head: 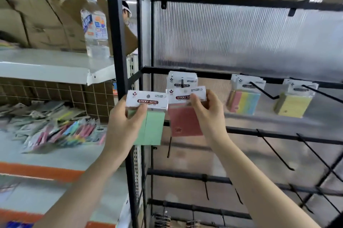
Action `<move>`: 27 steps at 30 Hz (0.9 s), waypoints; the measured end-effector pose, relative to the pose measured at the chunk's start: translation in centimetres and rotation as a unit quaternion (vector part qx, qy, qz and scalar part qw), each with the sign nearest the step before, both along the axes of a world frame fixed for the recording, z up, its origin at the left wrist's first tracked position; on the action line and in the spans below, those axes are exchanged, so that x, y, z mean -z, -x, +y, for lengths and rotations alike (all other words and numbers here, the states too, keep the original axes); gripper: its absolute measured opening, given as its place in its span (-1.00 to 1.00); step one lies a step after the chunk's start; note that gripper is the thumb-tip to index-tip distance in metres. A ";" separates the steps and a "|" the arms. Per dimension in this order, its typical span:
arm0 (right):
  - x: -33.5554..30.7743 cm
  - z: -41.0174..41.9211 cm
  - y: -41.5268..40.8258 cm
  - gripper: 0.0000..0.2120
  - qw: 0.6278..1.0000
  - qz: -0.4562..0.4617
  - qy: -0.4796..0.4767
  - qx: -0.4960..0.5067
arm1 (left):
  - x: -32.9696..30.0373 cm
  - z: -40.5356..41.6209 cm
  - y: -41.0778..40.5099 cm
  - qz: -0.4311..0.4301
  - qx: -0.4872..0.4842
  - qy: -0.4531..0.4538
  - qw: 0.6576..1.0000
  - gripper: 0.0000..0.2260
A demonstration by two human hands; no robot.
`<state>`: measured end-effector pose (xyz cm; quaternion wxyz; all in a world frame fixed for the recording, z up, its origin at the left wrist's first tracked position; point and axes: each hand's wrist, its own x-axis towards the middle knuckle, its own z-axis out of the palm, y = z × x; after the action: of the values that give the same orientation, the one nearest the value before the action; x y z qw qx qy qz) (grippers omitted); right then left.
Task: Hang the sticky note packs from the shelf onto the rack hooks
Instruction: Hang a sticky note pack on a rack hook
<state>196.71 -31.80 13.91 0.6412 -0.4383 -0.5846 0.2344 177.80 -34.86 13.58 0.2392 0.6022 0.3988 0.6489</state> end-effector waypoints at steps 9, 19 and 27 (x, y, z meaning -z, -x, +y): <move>-0.3 1.6 1.3 -0.84 0.998 0.026 -0.039 0.032 | 0.2 1.8 -0.5 0.021 0.045 0.015 0.999 -0.90; 0.4 3.8 1.3 -0.85 0.997 0.027 -0.018 0.076 | 1.0 4.7 -2.0 0.019 0.018 0.015 1.000 -0.84; 1.4 5.1 0.2 -0.70 0.988 0.017 0.040 0.146 | 2.0 7.6 -4.1 0.016 -0.006 0.077 0.997 -0.88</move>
<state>196.55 -26.70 12.52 0.6608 -0.5397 -0.4935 0.1690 181.93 -27.23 11.62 0.2744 0.5900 0.4552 0.6078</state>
